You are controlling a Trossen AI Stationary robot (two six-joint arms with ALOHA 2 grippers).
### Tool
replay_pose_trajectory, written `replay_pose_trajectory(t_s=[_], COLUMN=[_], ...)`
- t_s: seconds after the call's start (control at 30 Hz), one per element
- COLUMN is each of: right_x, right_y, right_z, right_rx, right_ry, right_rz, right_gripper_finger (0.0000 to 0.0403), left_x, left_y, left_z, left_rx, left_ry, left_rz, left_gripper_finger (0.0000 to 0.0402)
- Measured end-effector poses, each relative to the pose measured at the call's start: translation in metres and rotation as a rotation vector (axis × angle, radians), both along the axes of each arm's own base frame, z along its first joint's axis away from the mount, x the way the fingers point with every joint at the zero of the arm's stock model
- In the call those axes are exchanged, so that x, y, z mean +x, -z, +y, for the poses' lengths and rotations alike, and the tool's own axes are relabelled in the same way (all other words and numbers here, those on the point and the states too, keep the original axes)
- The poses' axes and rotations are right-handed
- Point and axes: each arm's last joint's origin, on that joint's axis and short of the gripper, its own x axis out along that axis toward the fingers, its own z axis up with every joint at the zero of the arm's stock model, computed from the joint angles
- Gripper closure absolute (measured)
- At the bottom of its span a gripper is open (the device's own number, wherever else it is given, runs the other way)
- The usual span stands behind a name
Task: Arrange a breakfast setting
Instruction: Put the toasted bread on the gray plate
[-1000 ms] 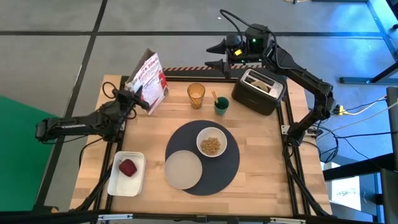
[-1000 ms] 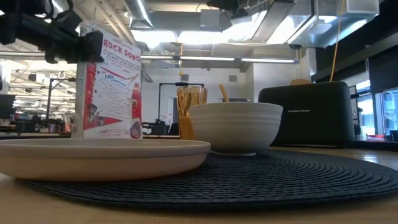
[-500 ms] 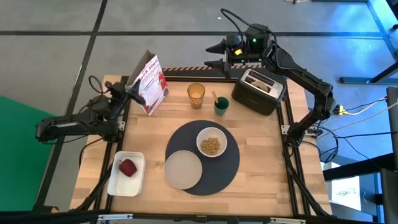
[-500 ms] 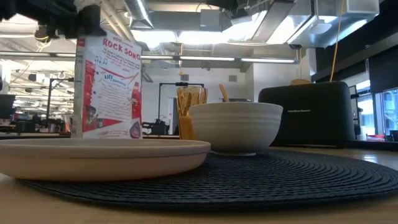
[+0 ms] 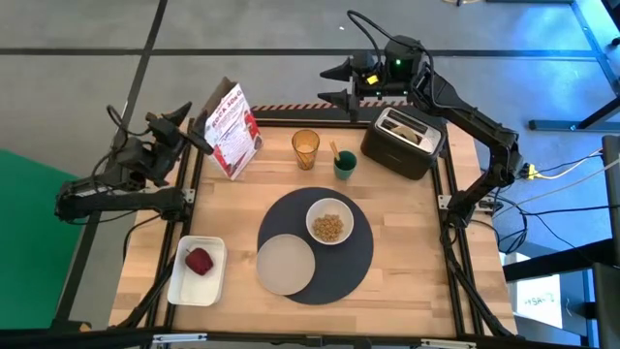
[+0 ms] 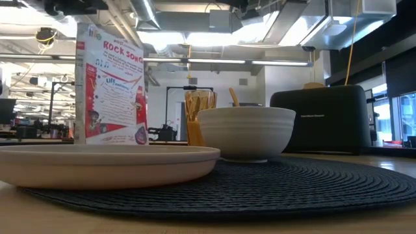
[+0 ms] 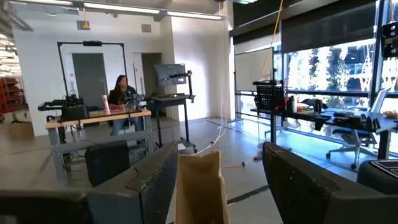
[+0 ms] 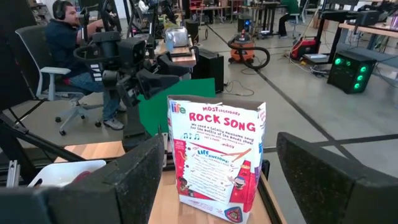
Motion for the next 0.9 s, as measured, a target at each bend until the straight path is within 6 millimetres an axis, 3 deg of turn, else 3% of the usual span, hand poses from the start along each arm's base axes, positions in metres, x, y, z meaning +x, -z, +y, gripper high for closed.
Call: replay_pose_trajectory(t_s=[0.63, 0.8, 0.9], right_x=[0.000, -0.001, -0.002], right_y=[0.000, -0.001, 0.000], right_z=[0.000, 0.000, 0.001], right_rx=[0.048, 0.080, 0.147], right_ry=[0.006, 0.018, 0.033], right_rz=[-0.003, -0.004, 0.025], right_gripper_finger=[0.0104, 0.0104, 0.0104], left_x=[0.000, -0.006, 0.002], left_y=[-0.006, -0.034, -0.054], left_z=[-0.002, -0.005, -0.007], left_rx=[0.032, 0.088, 0.101], left_ry=[0.082, 0.173, 0.269], left_rz=[-0.077, -0.180, -0.152], left_gripper_finger=[0.0172, 0.0173, 0.0181])
